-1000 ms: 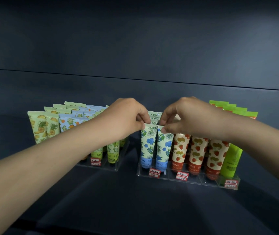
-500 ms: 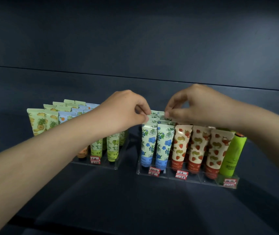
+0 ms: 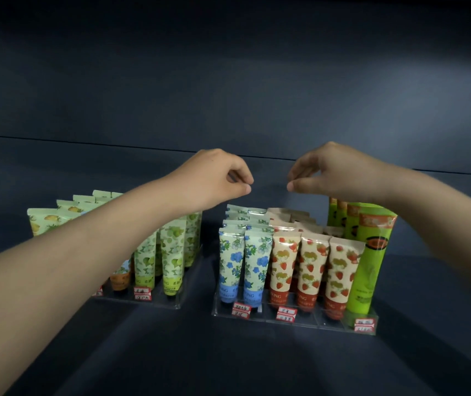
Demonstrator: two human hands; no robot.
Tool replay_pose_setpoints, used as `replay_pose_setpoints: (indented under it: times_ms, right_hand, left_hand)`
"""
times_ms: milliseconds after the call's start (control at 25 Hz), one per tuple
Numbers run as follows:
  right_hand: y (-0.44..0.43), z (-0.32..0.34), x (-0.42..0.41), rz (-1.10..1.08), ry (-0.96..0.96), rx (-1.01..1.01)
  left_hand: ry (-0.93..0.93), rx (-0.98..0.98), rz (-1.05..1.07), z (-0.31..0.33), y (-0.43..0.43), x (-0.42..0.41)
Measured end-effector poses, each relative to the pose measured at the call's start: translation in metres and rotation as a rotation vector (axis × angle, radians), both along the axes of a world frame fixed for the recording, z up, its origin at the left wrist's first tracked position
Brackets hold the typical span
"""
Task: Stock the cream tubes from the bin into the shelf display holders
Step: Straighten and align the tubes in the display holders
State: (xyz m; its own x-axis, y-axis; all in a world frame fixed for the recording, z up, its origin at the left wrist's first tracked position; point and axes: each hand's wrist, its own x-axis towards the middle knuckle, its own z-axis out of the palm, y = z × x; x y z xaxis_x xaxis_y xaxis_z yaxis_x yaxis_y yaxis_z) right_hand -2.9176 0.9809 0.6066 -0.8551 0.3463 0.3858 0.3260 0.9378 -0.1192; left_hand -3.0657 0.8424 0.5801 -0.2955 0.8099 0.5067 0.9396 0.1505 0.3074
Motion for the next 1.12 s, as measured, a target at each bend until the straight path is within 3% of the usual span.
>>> replay_pose_setpoints:
  times_ms: [200,520,760,1120]
  right_hand:
    - [0.018,0.012,-0.015,-0.006,-0.123,0.079]
    - [0.023,0.012,-0.071,0.030,-0.308,-0.046]
    - [0.025,-0.002,-0.092,-0.010,-0.468,-0.101]
    - [0.026,-0.007,-0.094,0.014,-0.475,-0.208]
  left_hand:
    - [0.083,-0.175,0.036,0.010,0.034,-0.013]
    - [0.123,-0.494,0.089,0.007,0.059,-0.036]
    - [0.110,-0.481,0.093,0.003,0.062,-0.044]
    - [0.072,-0.469,0.072,-0.005,0.063,-0.049]
